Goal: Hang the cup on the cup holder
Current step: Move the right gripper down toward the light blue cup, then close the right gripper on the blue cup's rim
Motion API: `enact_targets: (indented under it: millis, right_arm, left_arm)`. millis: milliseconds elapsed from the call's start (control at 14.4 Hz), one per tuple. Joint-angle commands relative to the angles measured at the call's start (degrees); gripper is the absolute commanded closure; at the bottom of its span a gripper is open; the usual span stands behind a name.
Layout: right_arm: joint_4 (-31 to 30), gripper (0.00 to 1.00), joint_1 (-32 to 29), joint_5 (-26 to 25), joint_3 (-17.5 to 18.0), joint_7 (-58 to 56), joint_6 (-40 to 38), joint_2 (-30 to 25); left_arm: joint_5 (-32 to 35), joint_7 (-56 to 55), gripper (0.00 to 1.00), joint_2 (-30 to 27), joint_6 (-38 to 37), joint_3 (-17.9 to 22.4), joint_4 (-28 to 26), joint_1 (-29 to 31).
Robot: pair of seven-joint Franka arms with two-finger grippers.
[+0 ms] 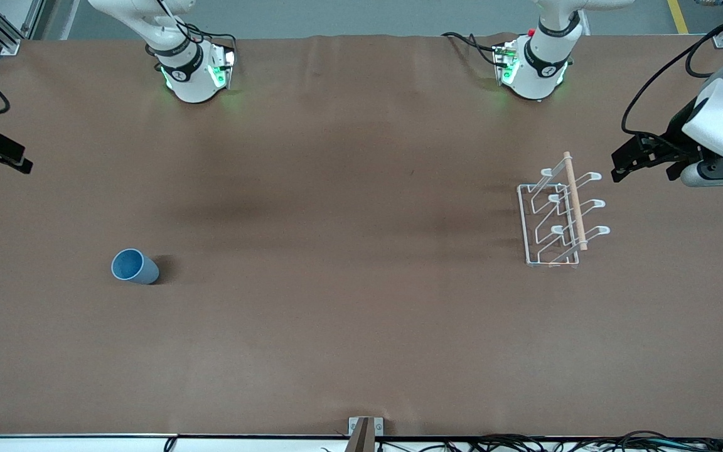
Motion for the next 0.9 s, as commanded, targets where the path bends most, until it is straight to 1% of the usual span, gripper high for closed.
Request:
enact_targets:
  millis: [0,208,416,693,831]
  right_arm:
    - [-7.3,0.00,-0.7,-0.5,0.4,-1.8,8.3,1.6]
    - [-12.5,0.00,-1.5,-0.5,0.4,-4.8,15.9,4.3]
    - [-15.1,0.00,-2.8,-0.5,0.4,-7.9,21.8,8.2]
    - [-23.8,0.00,-3.2,-0.6,0.4,-10.4,34.3,10.4]
    - [-25.9,0.00,-3.2,-0.6,0.3,-11.4,39.0,12.4]
  left_arm:
    - [0.7,0.8,0.00,0.2,0.1,-0.1,0.2,0.0]
    - [0.6,1.1,0.00,0.3,0.0,0.0,0.8,-0.1]
    - [0.5,2.5,0.00,0.1,-0.3,0.1,0.8,-0.3]
    - [0.5,2.6,0.00,-0.8,-0.5,0.1,0.6,-0.2]
    - [0.5,2.5,0.00,-1.4,-2.3,0.1,0.7,-0.3]
